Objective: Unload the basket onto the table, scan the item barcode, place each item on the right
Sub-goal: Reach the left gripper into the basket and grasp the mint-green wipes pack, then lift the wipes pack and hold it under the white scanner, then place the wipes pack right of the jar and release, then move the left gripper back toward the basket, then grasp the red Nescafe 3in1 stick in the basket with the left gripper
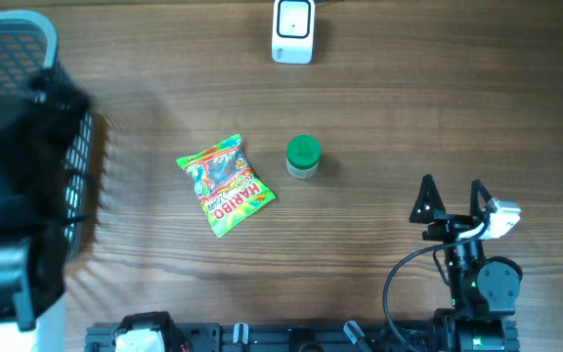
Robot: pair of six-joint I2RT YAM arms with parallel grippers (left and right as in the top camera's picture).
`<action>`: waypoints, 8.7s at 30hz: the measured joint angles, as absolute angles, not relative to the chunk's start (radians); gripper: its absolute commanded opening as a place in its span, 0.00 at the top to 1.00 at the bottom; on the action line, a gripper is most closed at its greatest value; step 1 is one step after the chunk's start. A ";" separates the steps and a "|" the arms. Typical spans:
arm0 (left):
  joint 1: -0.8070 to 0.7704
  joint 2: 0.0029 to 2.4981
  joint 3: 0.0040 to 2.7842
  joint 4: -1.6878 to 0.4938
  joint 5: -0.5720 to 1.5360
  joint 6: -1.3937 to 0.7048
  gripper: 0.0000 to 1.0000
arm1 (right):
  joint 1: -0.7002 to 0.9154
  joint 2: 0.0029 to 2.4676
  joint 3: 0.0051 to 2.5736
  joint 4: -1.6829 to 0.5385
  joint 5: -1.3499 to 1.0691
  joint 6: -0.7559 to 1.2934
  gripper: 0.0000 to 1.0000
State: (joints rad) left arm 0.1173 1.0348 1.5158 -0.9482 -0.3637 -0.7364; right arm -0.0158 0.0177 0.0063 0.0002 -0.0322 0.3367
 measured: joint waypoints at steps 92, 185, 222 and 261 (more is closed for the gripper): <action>0.630 2.059 1.573 -1.211 -0.051 -0.678 0.00 | -0.016 0.018 0.006 0.000 -0.032 0.337 0.00; -0.815 2.395 2.600 -1.365 0.048 -0.529 0.00 | -0.016 0.018 0.006 0.000 -0.032 0.337 0.00; 0.795 1.802 1.982 -1.615 -0.082 -0.828 0.00 | -0.016 0.018 0.006 0.000 -0.032 0.337 0.00; 0.807 1.803 1.182 -0.847 -0.321 -0.905 0.00 | -0.016 0.018 0.006 0.000 -0.032 0.337 0.00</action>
State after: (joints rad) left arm 0.8070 1.8030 1.1820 -0.8467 -0.3210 -0.9051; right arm -0.0158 0.0177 0.0063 0.0002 -0.0322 0.3367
